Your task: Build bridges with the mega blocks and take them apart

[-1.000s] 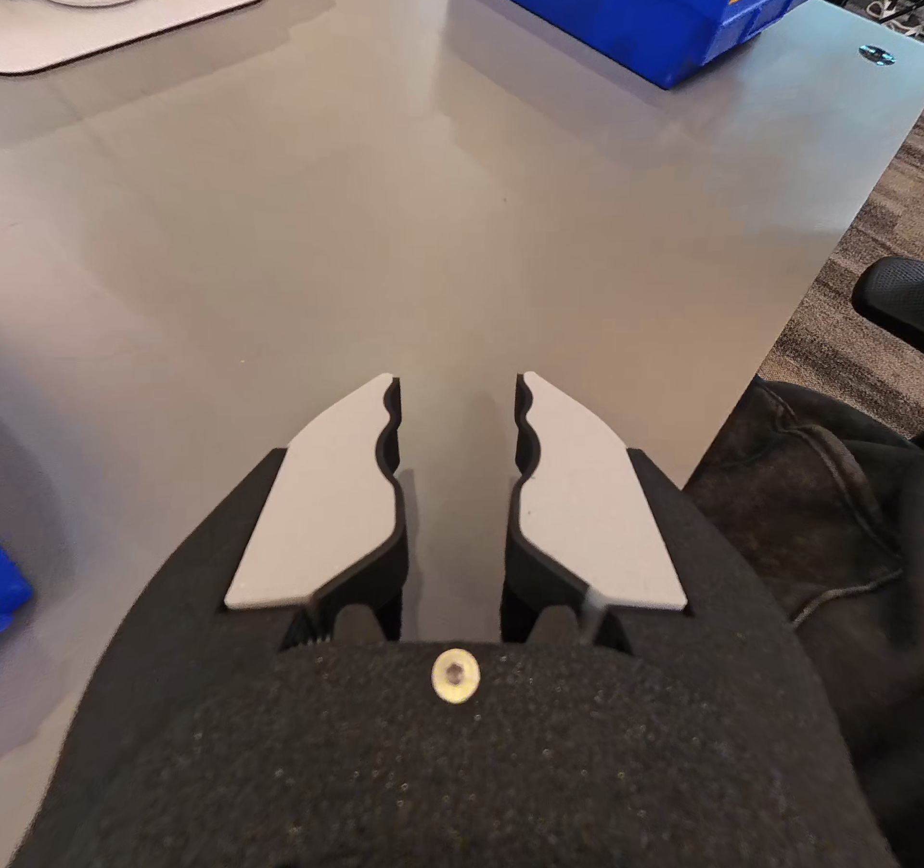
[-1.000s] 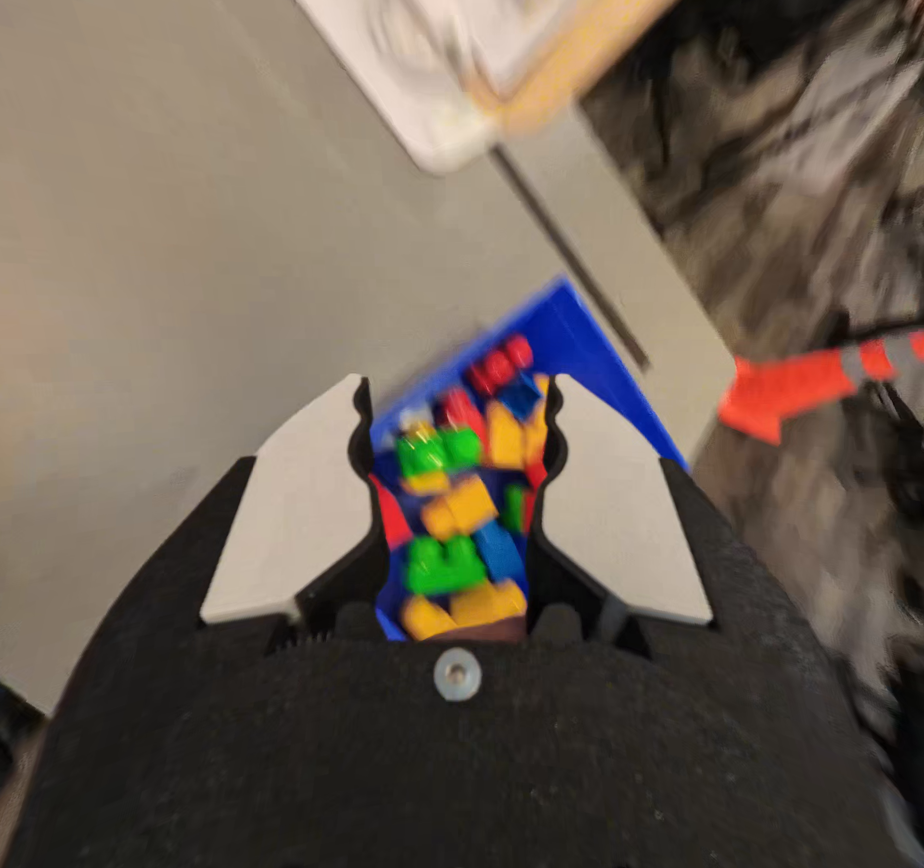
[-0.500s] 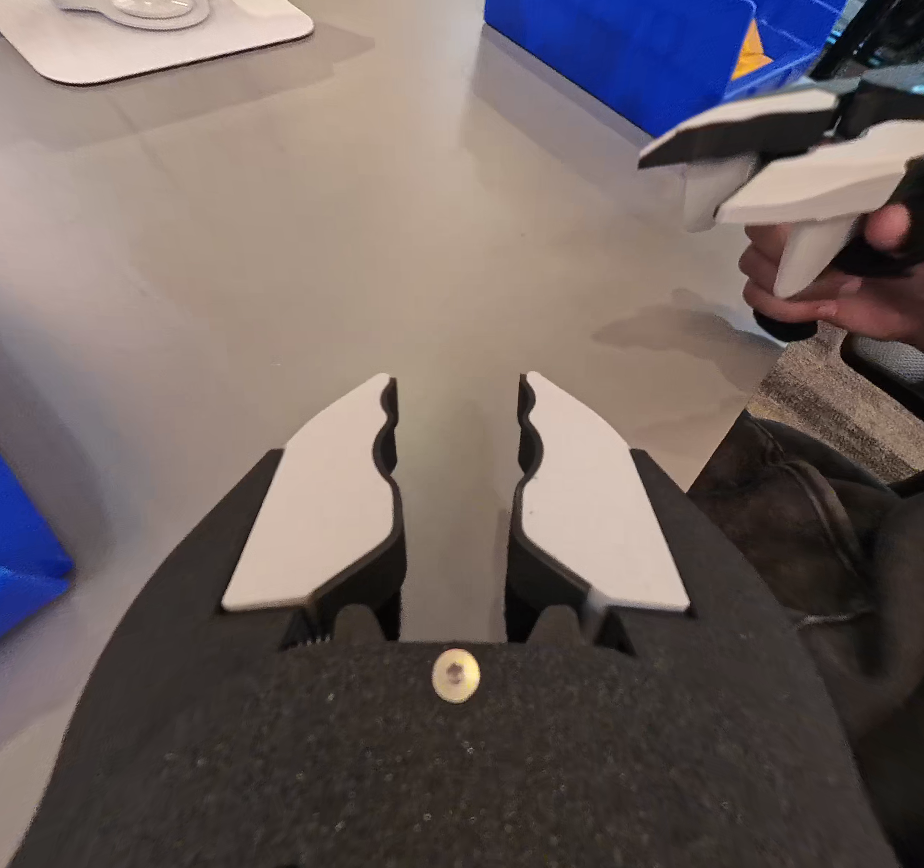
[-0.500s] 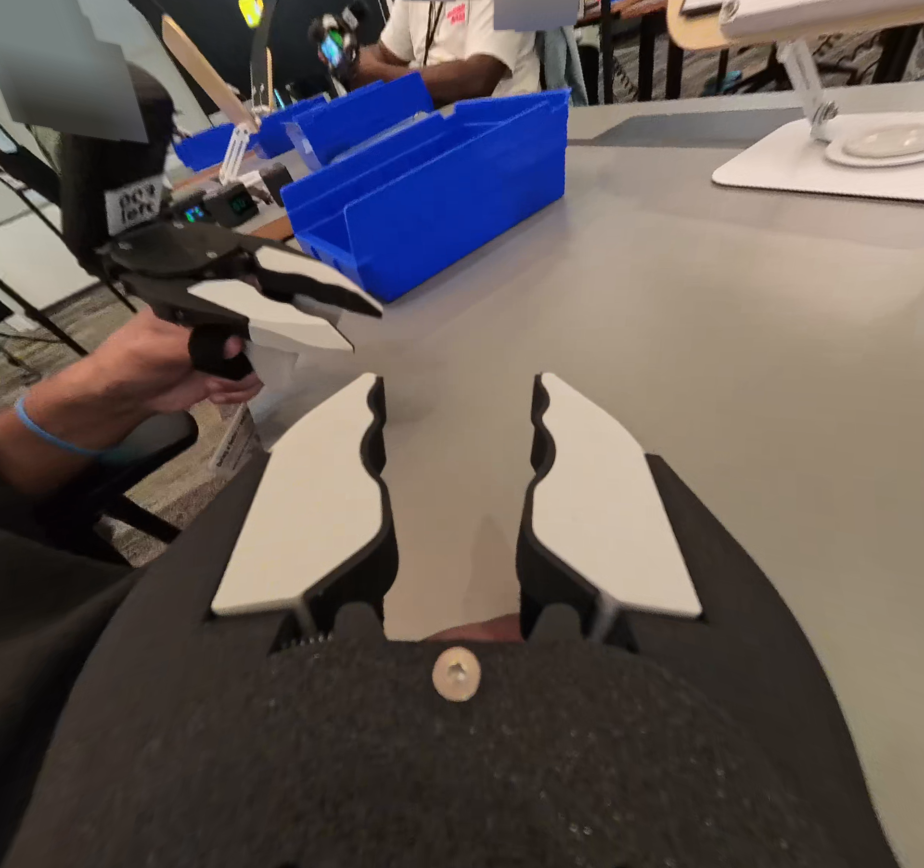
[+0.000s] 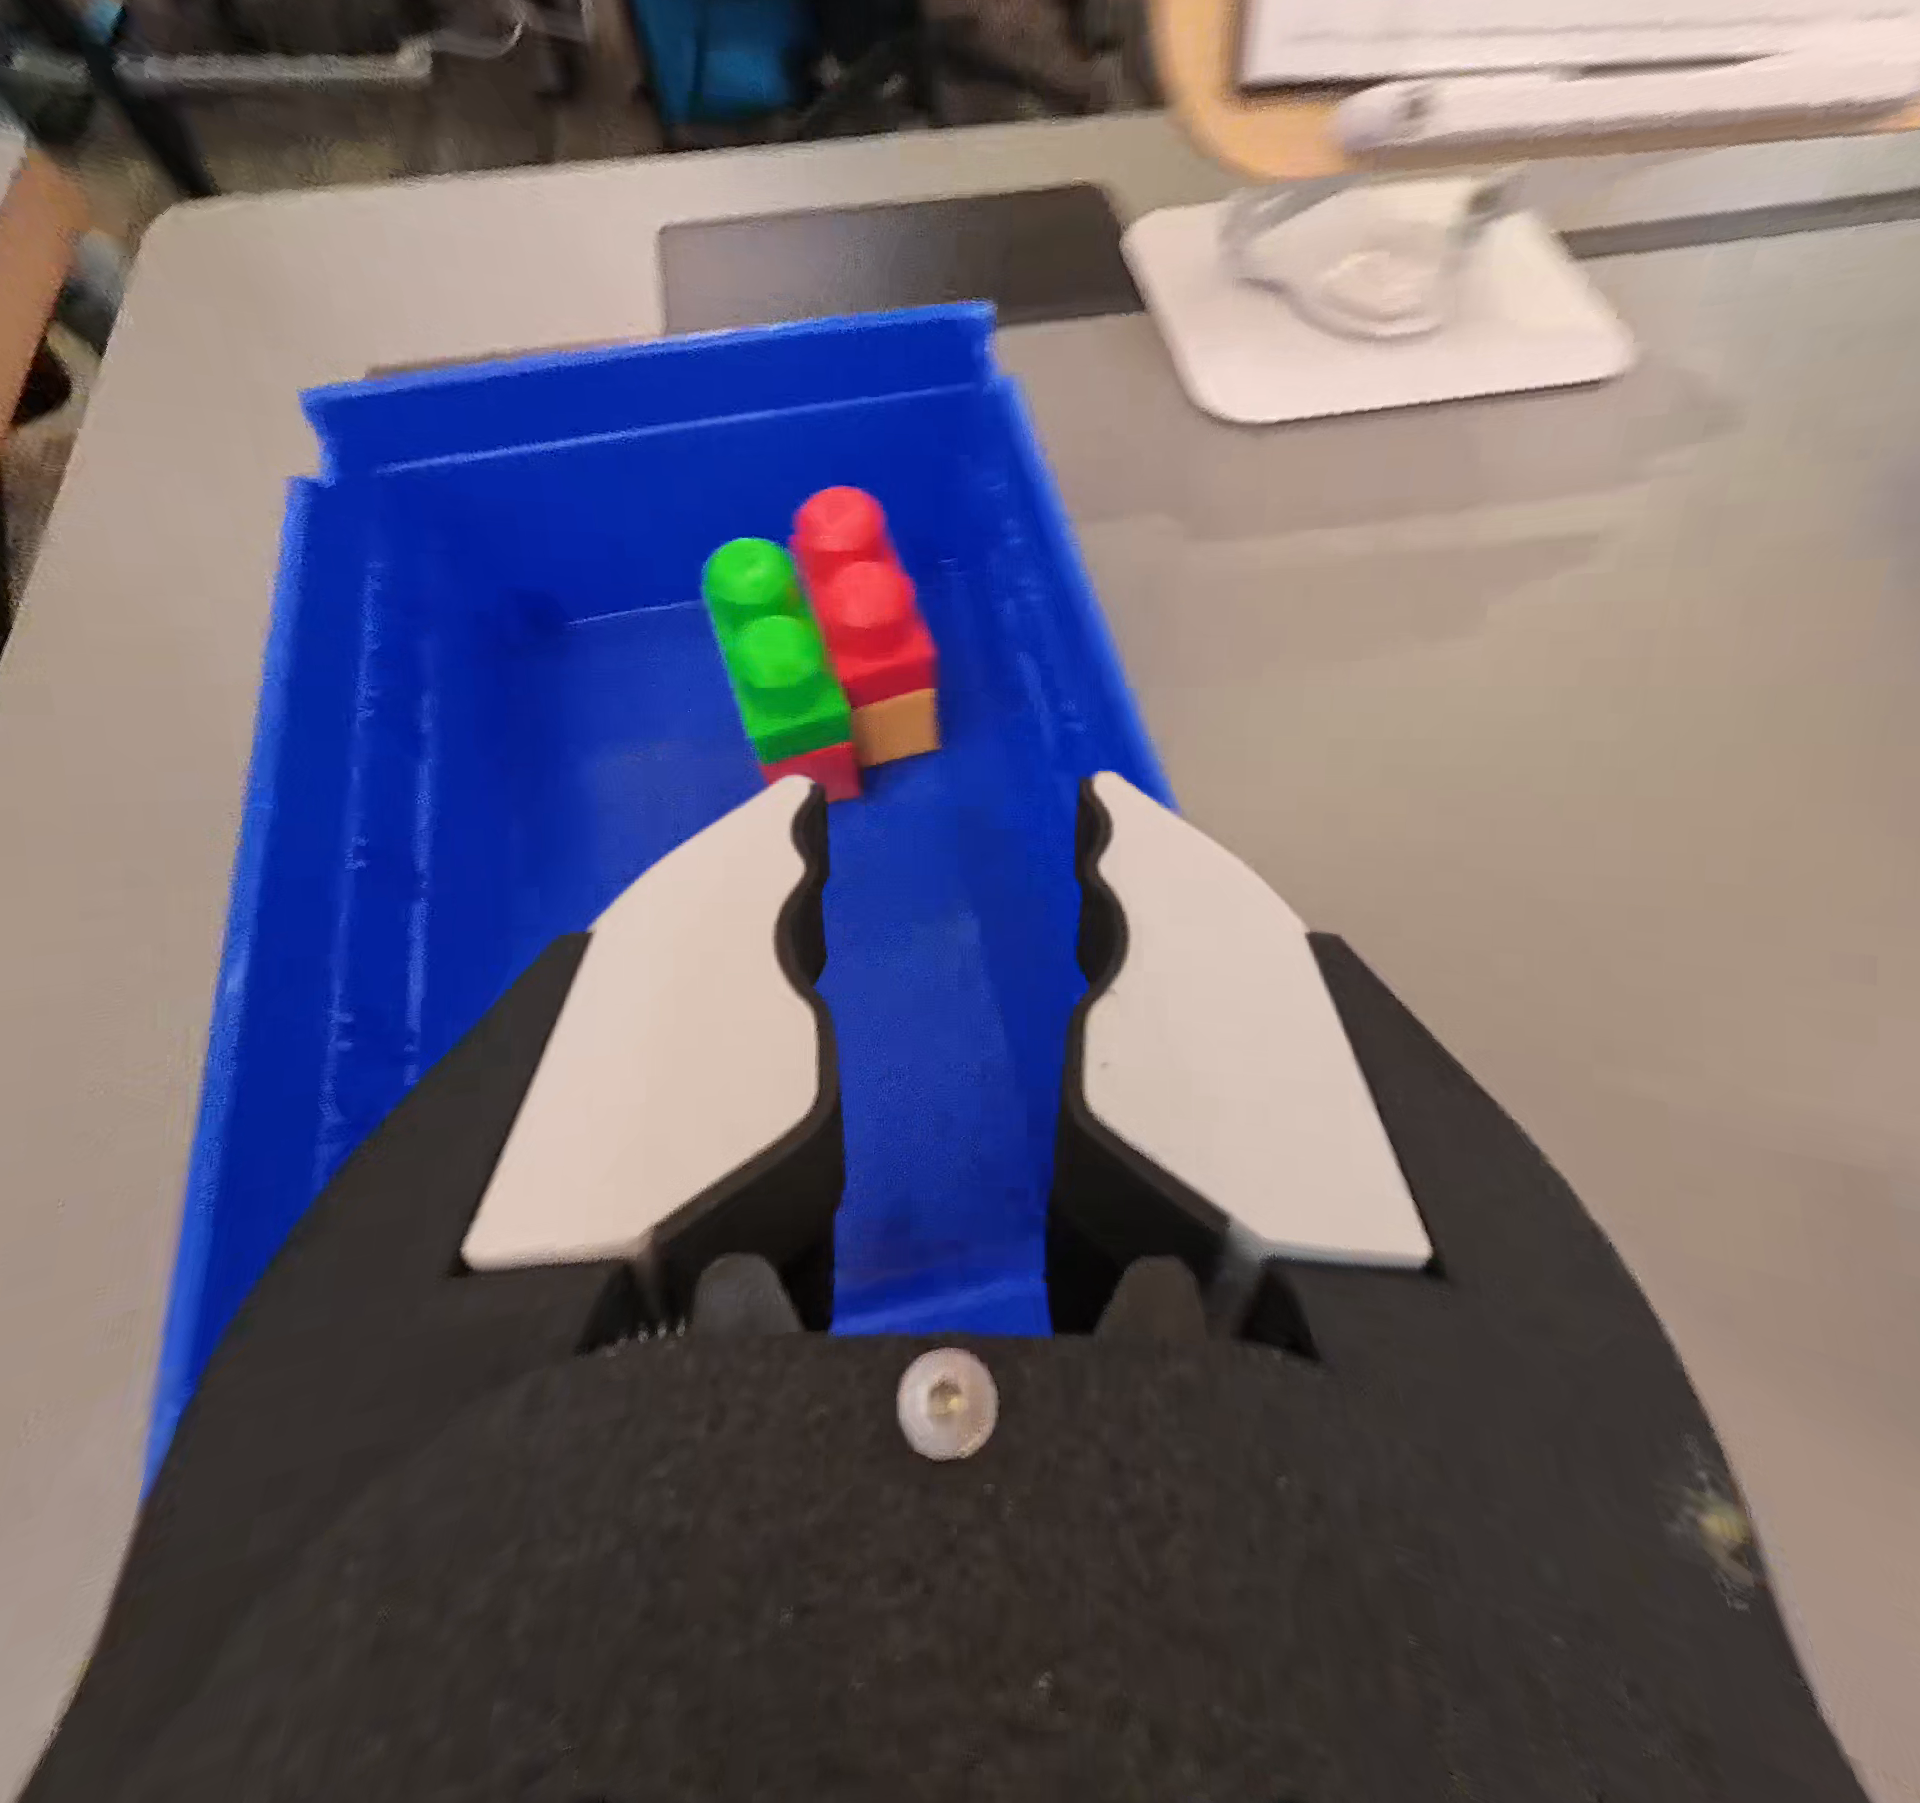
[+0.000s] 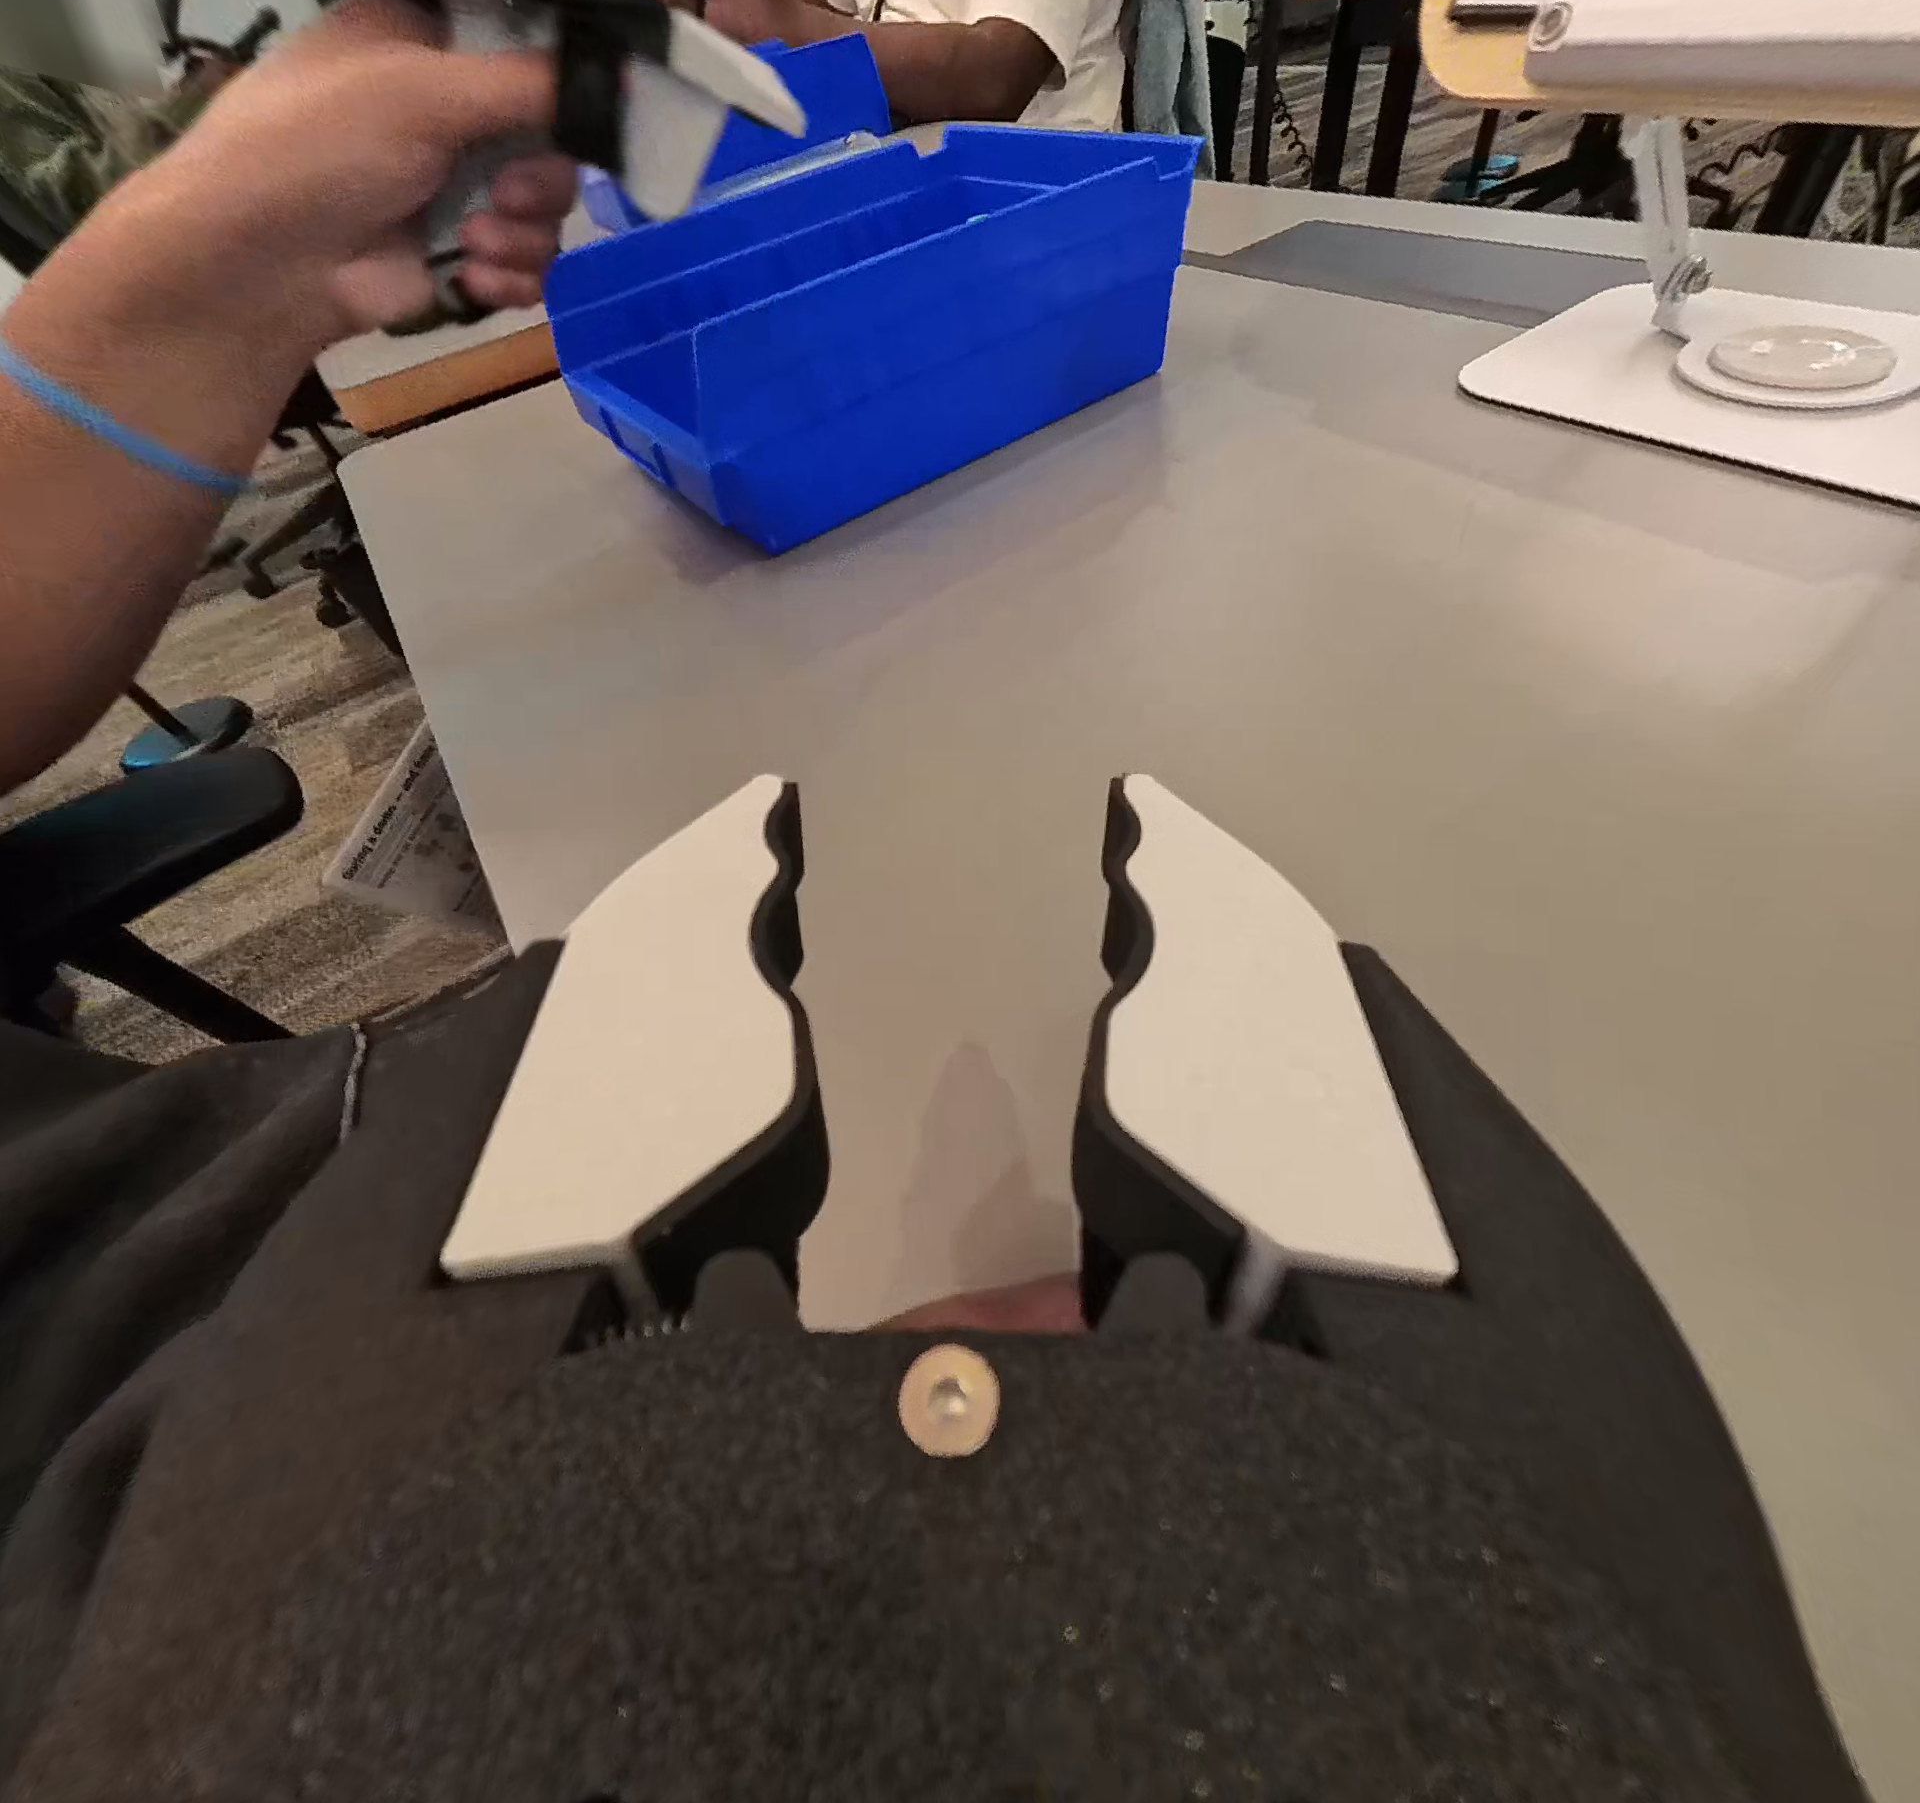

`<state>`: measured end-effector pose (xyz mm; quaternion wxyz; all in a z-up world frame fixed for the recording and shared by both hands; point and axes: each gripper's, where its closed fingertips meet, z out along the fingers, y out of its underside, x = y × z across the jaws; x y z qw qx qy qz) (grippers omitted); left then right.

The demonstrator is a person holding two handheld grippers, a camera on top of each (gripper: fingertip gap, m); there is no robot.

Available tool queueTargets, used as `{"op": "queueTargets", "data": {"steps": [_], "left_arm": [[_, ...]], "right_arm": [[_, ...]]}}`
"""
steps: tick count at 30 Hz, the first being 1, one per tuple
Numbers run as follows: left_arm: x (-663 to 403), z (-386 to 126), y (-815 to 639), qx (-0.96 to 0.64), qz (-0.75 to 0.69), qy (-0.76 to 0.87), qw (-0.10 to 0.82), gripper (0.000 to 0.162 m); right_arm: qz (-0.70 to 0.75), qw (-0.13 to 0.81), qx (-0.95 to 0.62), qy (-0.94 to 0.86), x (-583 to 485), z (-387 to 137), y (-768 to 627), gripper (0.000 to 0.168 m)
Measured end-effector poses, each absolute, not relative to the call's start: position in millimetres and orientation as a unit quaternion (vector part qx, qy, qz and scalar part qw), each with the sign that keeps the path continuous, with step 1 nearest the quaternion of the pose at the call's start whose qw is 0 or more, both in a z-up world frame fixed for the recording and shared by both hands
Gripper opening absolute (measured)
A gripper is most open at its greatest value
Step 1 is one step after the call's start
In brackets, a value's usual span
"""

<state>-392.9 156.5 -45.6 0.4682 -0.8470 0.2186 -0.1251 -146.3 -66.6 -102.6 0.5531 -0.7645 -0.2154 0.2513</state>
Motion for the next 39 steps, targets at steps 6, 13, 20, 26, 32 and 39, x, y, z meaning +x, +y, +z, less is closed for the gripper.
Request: {"op": "queueTargets", "data": {"steps": [6, 13, 20, 26, 32, 39], "left_arm": [[-406.3, -105.7, 230.2, -0.900, -0.073, 0.183, 0.389, 0.043], [-402.1, -148.4, 257.7, -0.919, -0.072, 0.172, 0.347, 0.043], [-408.0, -151.2, 280.8, -0.916, -0.044, 0.198, 0.347, 0.037], [-414.3, -131.9, 267.3, -0.904, -0.078, 0.220, 0.358, 0.037], [-411.8, -47.8, 213.7, -0.854, -0.148, 0.278, 0.415, 0.036], [-335.4, 10.0, 97.6, -0.751, -0.330, 0.426, 0.381, 0.036]], "right_arm": [[0.229, 0.560, -0.760, -0.236, -144.7, -99.2, -68.3, 0.055], [0.229, 0.556, -0.766, -0.229, -135.5, -102.4, -67.2, 0.055], [0.227, 0.545, -0.773, -0.232, -134.4, -109.2, -65.1, 0.053], [0.227, 0.541, -0.776, -0.230, -132.5, -111.8, -64.5, 0.052], [0.227, 0.548, -0.773, -0.226, -128.1, -106.9, -63.0, 0.052], [0.253, 0.550, -0.761, -0.234, -125.2, -97.3, -62.9, 0.052]]}}
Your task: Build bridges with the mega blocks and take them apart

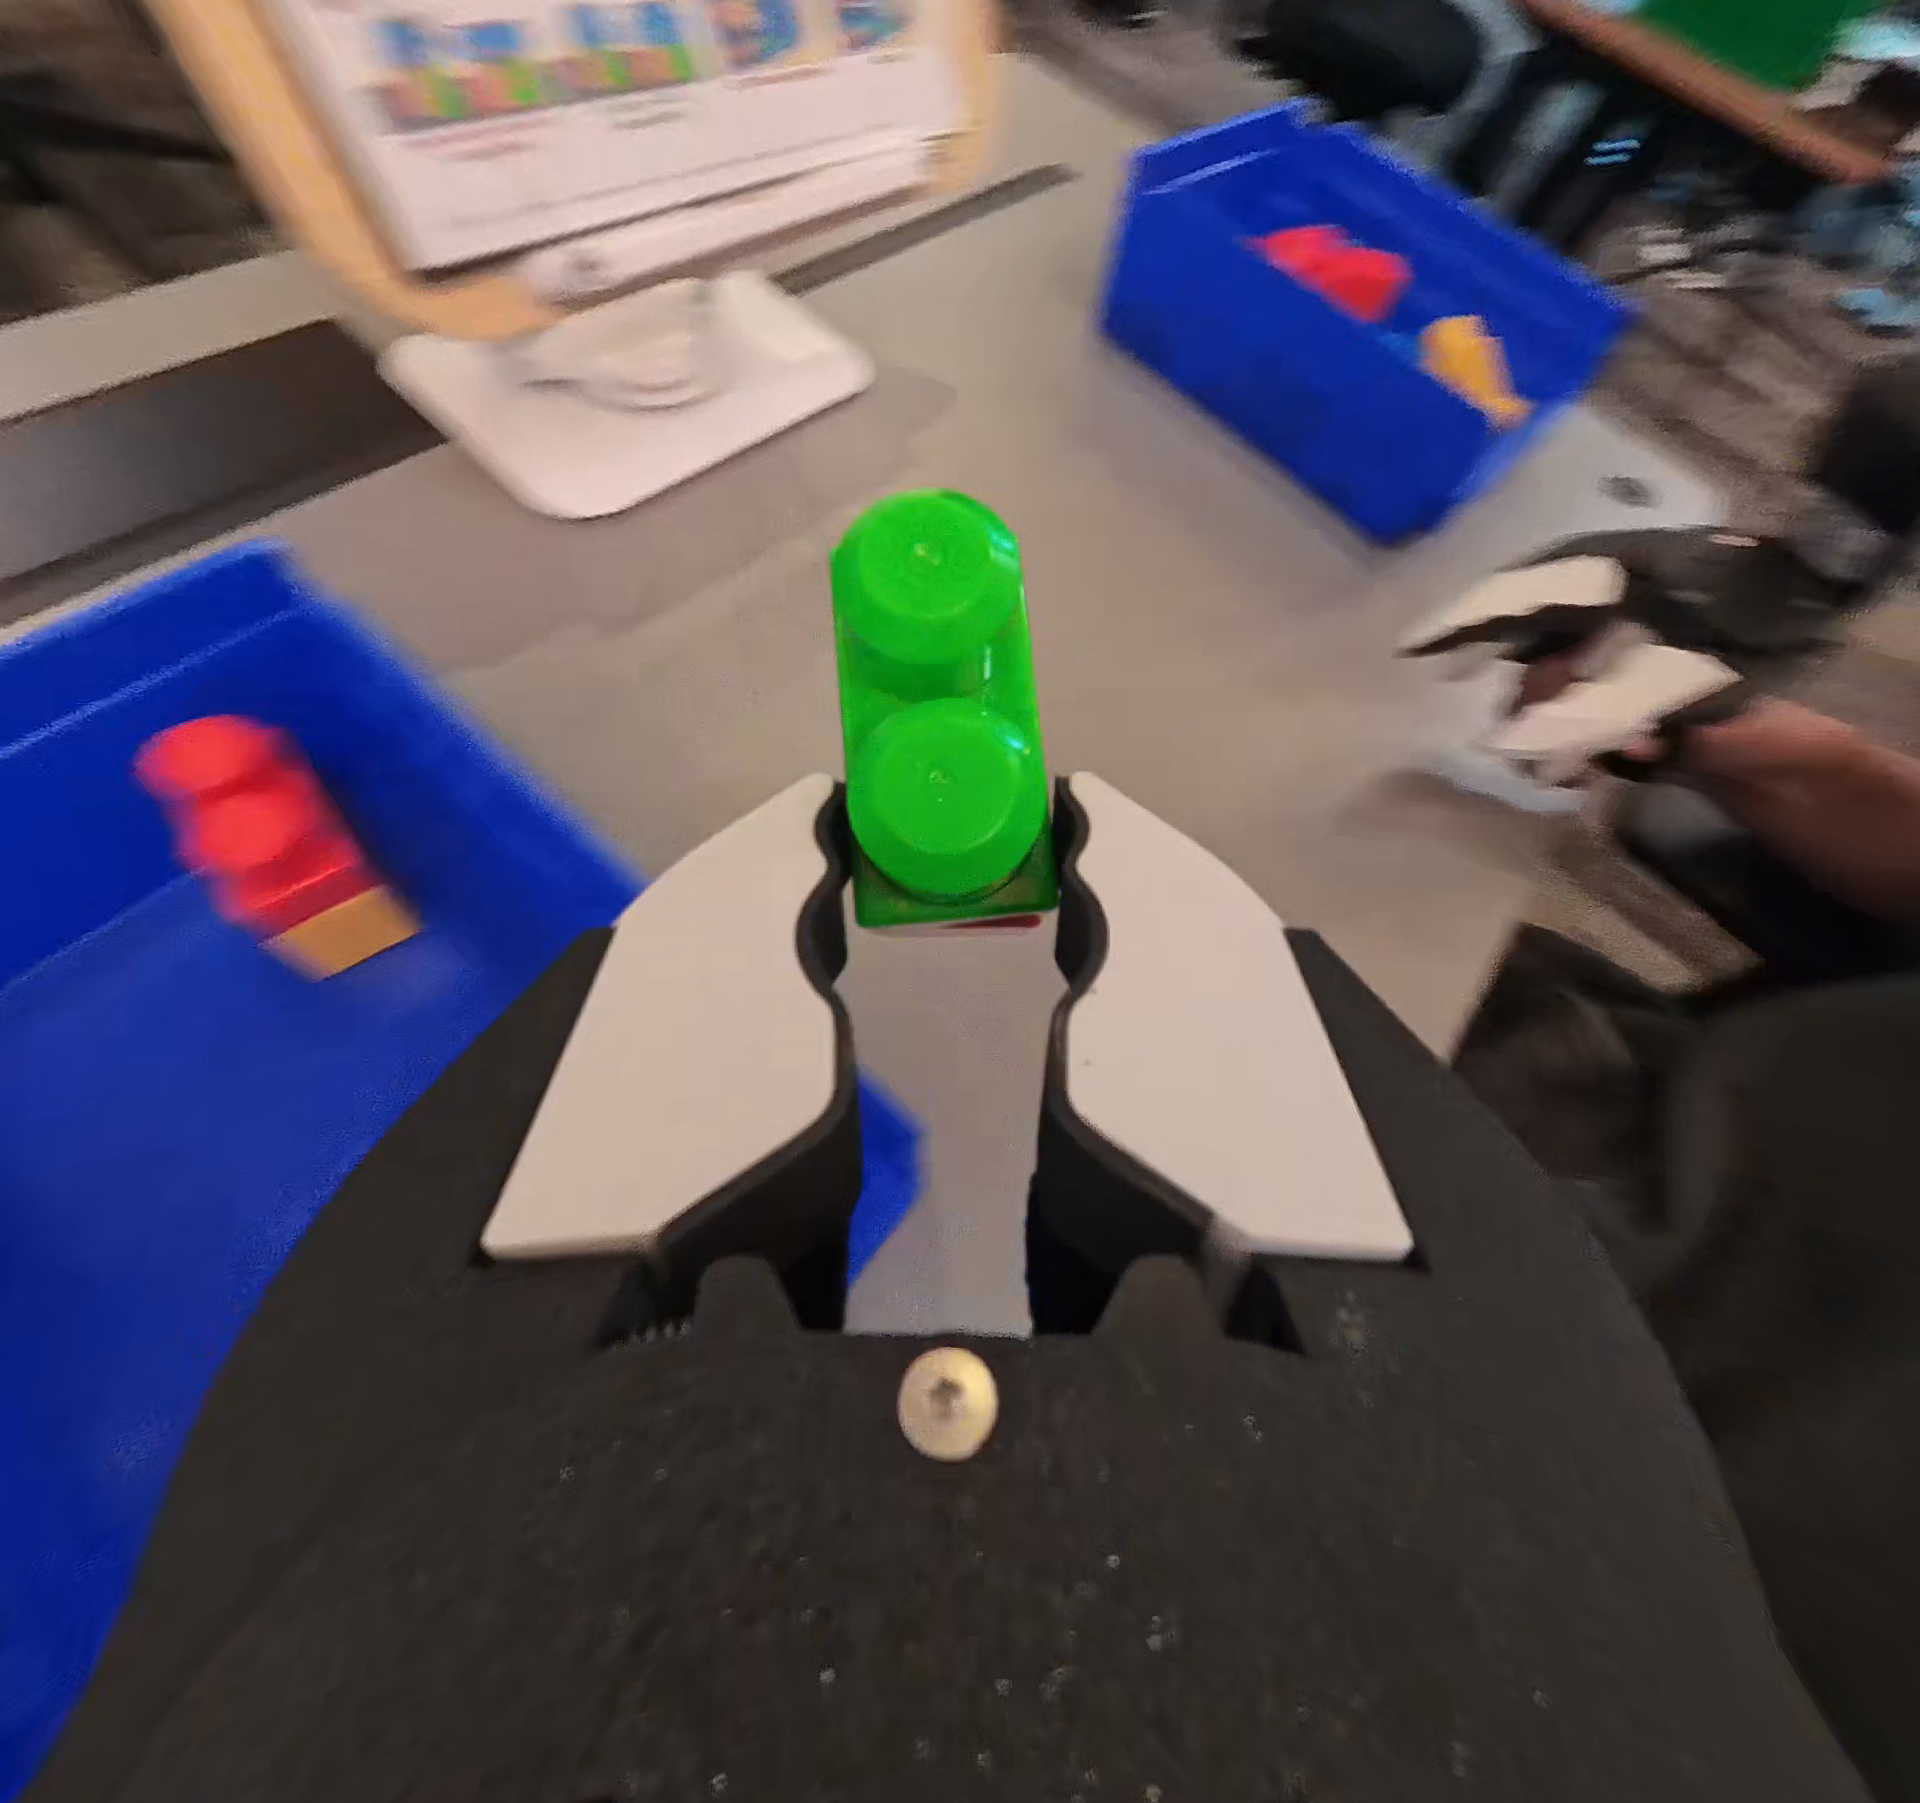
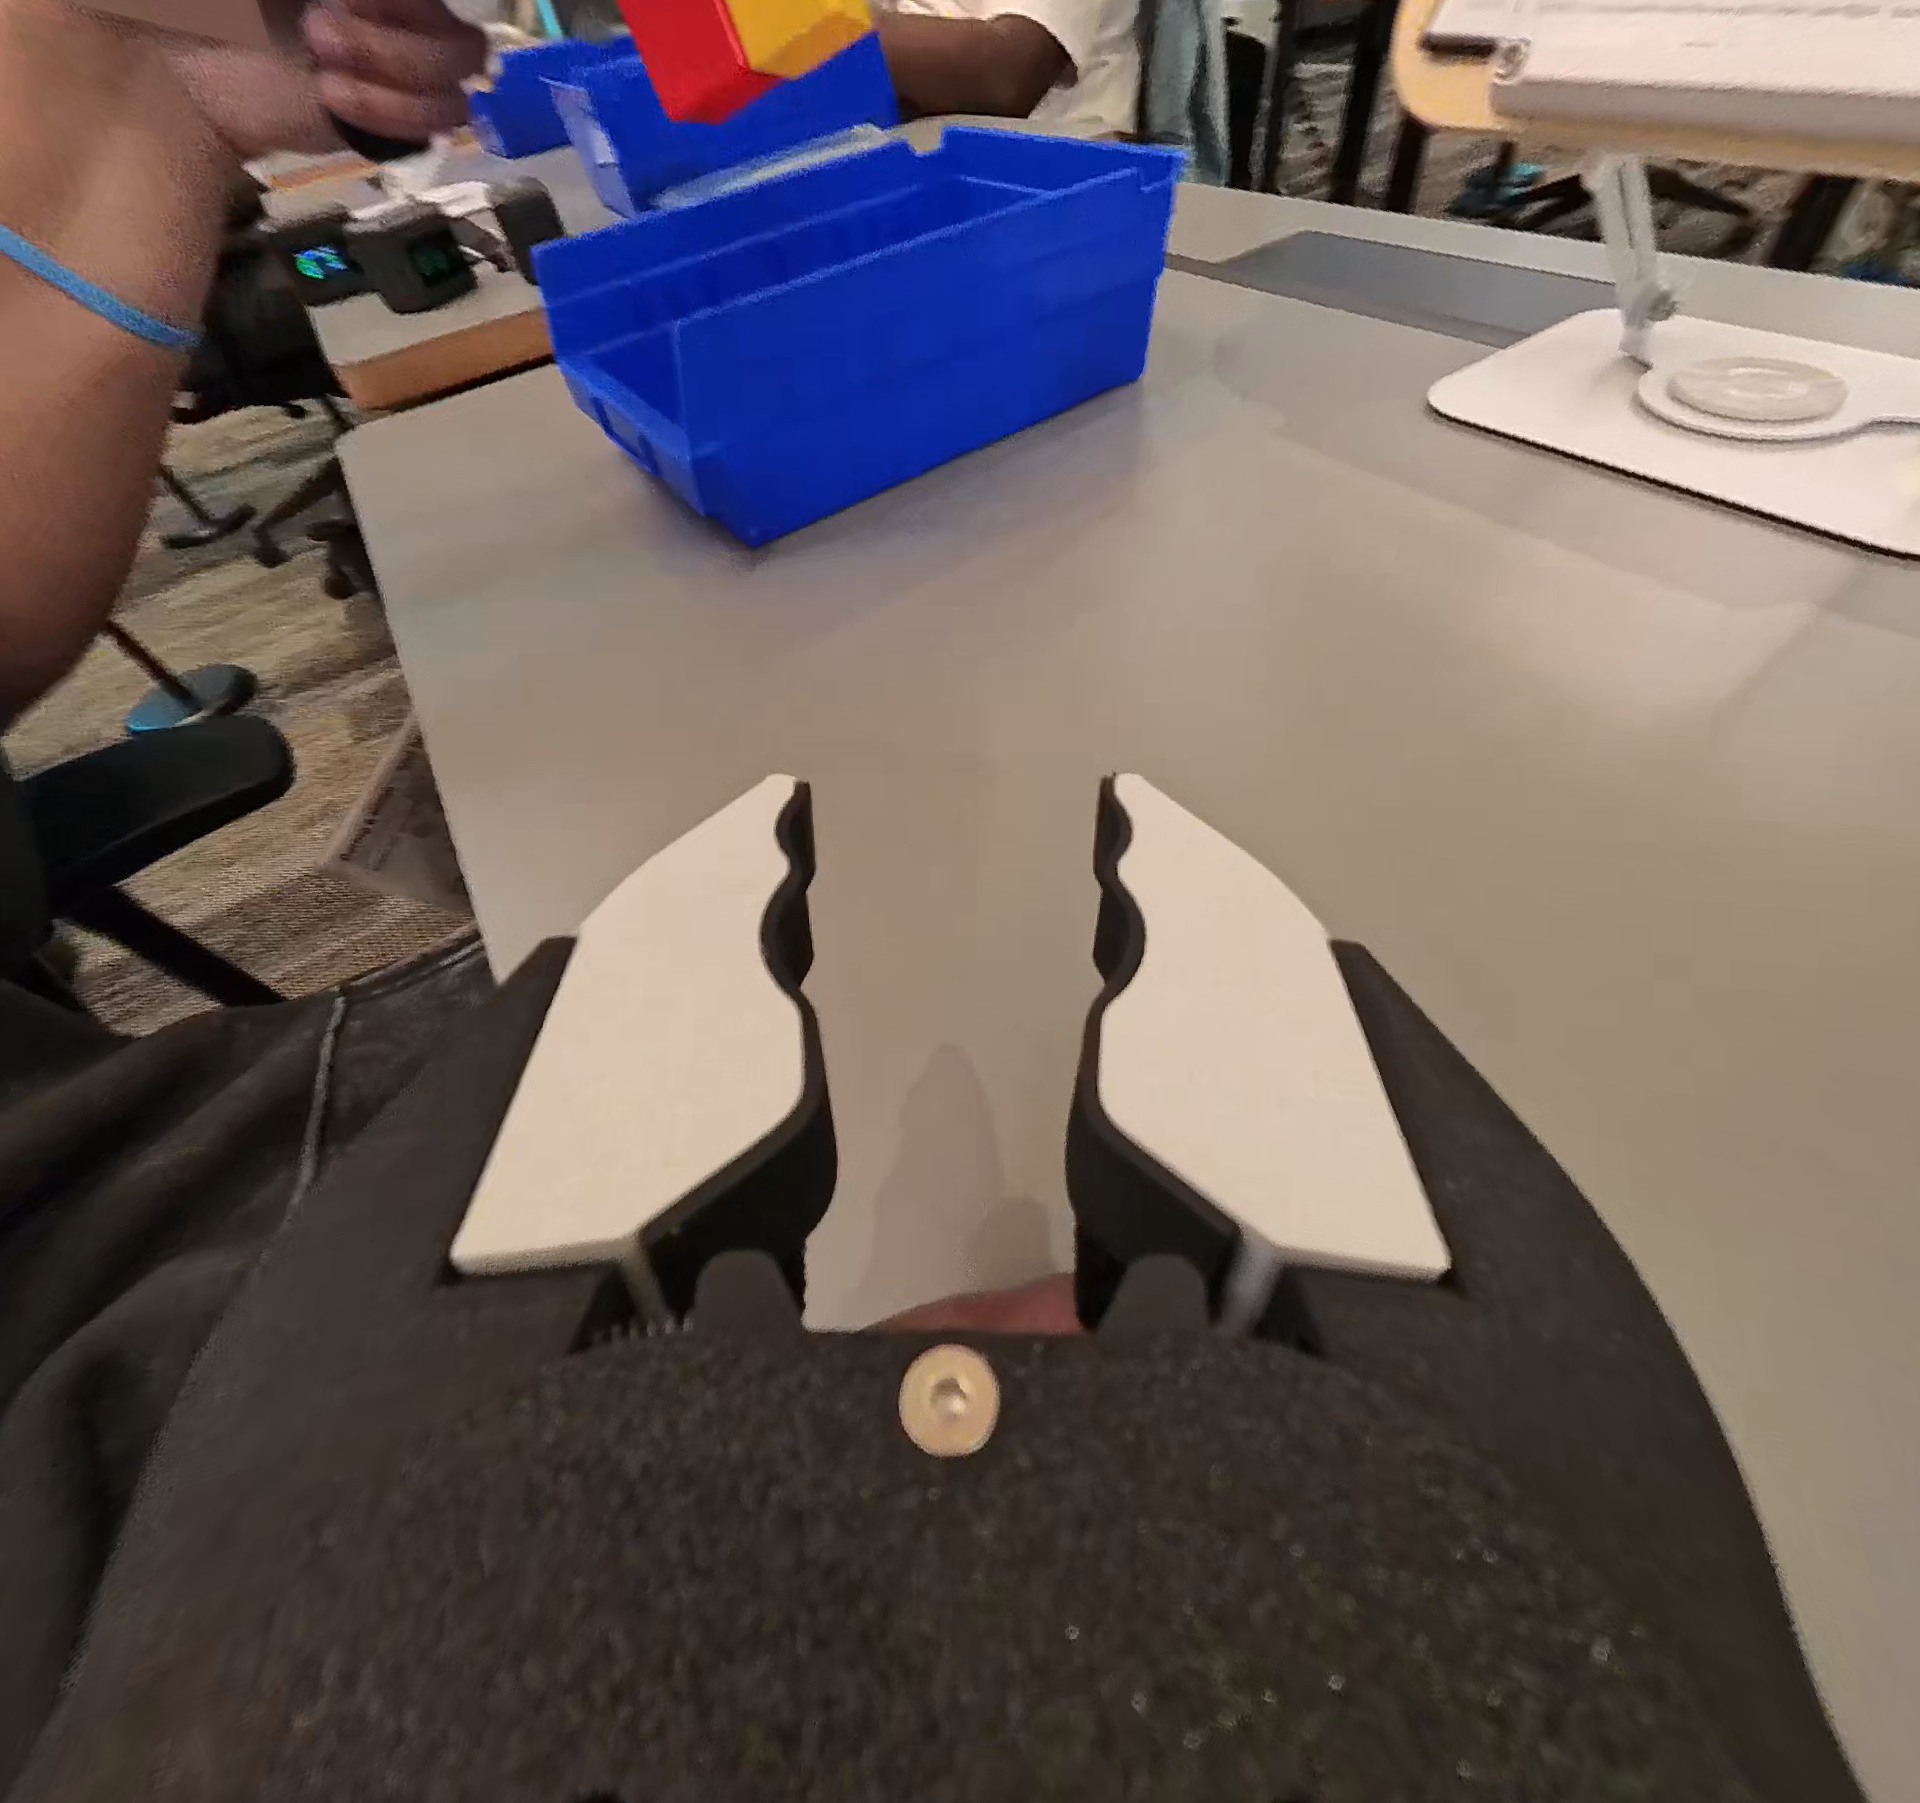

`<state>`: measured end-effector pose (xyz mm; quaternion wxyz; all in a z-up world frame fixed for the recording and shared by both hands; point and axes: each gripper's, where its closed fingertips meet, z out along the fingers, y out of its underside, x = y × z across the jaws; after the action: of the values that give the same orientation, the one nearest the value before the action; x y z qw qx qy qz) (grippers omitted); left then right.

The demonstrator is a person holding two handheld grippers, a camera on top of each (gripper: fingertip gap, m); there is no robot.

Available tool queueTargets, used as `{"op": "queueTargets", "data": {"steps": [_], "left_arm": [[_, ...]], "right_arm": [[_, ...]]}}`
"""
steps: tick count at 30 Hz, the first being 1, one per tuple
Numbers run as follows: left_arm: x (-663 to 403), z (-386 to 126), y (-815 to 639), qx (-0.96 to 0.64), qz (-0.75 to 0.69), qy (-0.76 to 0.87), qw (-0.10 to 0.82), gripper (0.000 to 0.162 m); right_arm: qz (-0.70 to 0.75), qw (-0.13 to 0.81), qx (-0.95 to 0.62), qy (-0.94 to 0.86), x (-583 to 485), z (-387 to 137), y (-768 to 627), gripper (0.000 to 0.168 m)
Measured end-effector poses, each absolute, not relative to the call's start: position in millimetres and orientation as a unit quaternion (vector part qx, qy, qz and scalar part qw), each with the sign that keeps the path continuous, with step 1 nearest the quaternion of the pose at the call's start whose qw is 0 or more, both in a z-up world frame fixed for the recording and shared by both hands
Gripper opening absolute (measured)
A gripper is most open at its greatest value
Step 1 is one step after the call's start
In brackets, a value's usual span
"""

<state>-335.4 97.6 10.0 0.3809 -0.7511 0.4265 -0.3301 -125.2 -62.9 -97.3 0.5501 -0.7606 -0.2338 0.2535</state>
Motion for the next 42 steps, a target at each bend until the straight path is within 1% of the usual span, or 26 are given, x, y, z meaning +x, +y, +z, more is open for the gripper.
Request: {"op": "queueTargets", "data": {"steps": [4, 8, 10, 12, 14, 15, 16, 18, 27, 39, 42], "left_arm": [[-280.6, 5.3, 37.5, -0.684, -0.443, 0.488, 0.312, 0.036], [-236.5, -9.5, -3.2, -0.634, -0.507, 0.529, 0.249, 0.036], [-221.9, -22.3, -19.3, -0.625, -0.515, 0.547, 0.214, 0.037], [-211.9, -33.8, -32.0, -0.617, -0.521, 0.556, 0.199, 0.036], [-205.5, -43.8, -39.9, -0.615, -0.534, 0.550, 0.183, 0.036], [-203.8, -48.6, -40.7, -0.618, -0.536, 0.547, 0.178, 0.036], [-202.8, -51.7, -39.6, -0.620, -0.539, 0.541, 0.178, 0.036], [-202.2, -50.3, -39.0, -0.614, -0.561, 0.528, 0.174, 0.036], [-194.8, -40.9, -37.7, -0.601, -0.588, 0.503, 0.197, 0.035], [-176.9, -37.2, -36.0, -0.592, -0.626, 0.455, 0.224, 0.036], [-181.2, -11.3, -18.3, -0.570, -0.691, 0.376, 0.237, 0.036]], "right_arm": [[0.359, 0.514, -0.725, -0.284, -144.0, -76.5, -72.4, 0.051], [0.447, 0.494, -0.690, -0.283, -162.2, -41.1, -58.8, 0.054], [0.456, 0.478, -0.694, -0.285, -171.4, -40.9, -46.2, 0.056], [0.473, 0.450, -0.701, -0.288, -182.2, -49.4, -39.5, 0.059], [0.494, 0.425, -0.703, -0.285, -191.4, -59.8, -39.4, 0.056], [0.494, 0.409, -0.709, -0.294, -194.6, -68.2, -41.1, 0.051], [0.493, 0.405, -0.709, -0.300, -195.5, -72.8, -41.6, 0.040], [0.516, 0.401, -0.697, -0.295, -196.4, -71.9, -44.2, 0.037], [0.547, 0.370, -0.689, -0.299, -205.1, -82.7, -54.2, 0.037], [0.541, 0.346, -0.702, -0.307, -207.4, -94.5, -60.3, 0.036], [0.501, 0.311, -0.724, -0.357, -223.5, -125.7, -78.2, 0.036]]}}
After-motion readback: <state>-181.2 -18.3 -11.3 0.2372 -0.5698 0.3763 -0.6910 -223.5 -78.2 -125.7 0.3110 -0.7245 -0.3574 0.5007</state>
